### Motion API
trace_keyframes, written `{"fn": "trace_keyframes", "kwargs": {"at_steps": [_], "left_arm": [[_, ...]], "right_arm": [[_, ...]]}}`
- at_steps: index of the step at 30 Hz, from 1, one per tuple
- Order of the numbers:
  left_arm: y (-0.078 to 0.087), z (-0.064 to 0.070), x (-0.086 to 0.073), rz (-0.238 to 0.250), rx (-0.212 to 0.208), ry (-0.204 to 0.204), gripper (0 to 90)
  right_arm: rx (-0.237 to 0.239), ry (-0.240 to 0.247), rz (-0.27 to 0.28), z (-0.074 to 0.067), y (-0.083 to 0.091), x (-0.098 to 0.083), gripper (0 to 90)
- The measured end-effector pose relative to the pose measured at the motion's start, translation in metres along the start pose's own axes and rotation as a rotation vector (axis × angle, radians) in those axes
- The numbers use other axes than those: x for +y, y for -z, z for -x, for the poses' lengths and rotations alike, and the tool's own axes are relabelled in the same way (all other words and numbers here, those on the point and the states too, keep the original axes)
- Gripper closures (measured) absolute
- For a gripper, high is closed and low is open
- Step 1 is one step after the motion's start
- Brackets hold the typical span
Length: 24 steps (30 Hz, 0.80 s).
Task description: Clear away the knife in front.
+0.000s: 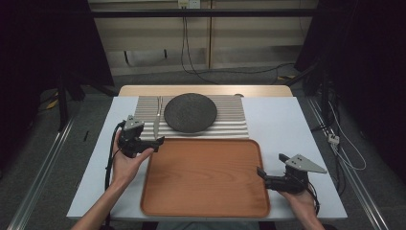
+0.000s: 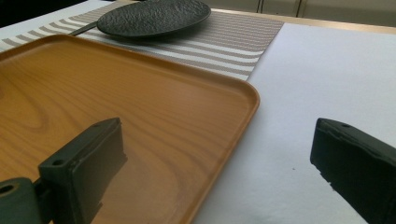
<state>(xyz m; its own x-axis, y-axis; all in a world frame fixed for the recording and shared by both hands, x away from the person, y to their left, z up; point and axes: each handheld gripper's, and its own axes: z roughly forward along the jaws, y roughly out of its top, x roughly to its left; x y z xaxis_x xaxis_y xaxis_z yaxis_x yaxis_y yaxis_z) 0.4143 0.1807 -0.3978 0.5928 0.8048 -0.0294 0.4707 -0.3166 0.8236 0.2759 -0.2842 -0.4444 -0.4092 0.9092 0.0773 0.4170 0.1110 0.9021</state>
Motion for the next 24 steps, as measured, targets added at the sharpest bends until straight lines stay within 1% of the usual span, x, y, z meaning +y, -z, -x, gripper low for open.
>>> {"fn": "trace_keyframes", "kwargs": {"at_steps": [3,5,6,7,9,10,13,15,17,19,21,24], "left_arm": [[-0.008,-0.008,0.004,-0.019,0.013,0.008,8.0],[-0.013,-0.015,0.007,-0.023,0.019,0.029,8.0],[-0.015,-0.017,0.008,-0.029,0.031,0.029,8.0],[-0.018,-0.020,0.009,-0.035,0.045,0.039,8.0],[-0.024,-0.026,0.011,-0.046,0.056,0.055,8.0],[-0.026,-0.029,0.012,-0.055,0.063,0.054,8.0],[-0.032,-0.037,0.017,-0.053,0.067,0.067,9.0],[-0.035,-0.043,0.021,-0.057,0.069,0.062,9.5],[-0.039,-0.048,0.025,-0.056,0.076,0.068,9.5],[-0.044,-0.053,0.028,-0.070,0.077,0.070,9.5],[-0.050,-0.055,0.030,-0.080,0.081,0.071,9.5],[-0.058,-0.058,0.035,-0.094,0.099,0.057,10.0]], "right_arm": [[0.000,0.004,0.000,0.000,0.000,0.000,2.8],[0.000,0.003,0.000,0.000,0.001,0.000,2.8],[0.002,0.002,0.001,0.000,0.000,0.000,2.8],[0.003,0.000,0.000,0.000,0.000,0.000,2.8],[0.005,0.003,-0.003,0.000,-0.001,0.000,2.8],[0.006,0.005,-0.004,0.000,-0.001,0.000,2.8],[0.005,-0.001,-0.004,0.000,-0.001,0.000,2.8],[0.006,0.000,-0.005,0.000,-0.001,0.000,2.8],[0.005,-0.001,-0.007,0.000,-0.003,0.001,2.8],[0.007,-0.001,-0.010,0.000,-0.004,0.001,2.8],[0.010,-0.002,-0.012,-0.001,-0.005,0.001,2.8],[0.012,-0.005,-0.014,-0.001,-0.005,0.001,2.7]]}}
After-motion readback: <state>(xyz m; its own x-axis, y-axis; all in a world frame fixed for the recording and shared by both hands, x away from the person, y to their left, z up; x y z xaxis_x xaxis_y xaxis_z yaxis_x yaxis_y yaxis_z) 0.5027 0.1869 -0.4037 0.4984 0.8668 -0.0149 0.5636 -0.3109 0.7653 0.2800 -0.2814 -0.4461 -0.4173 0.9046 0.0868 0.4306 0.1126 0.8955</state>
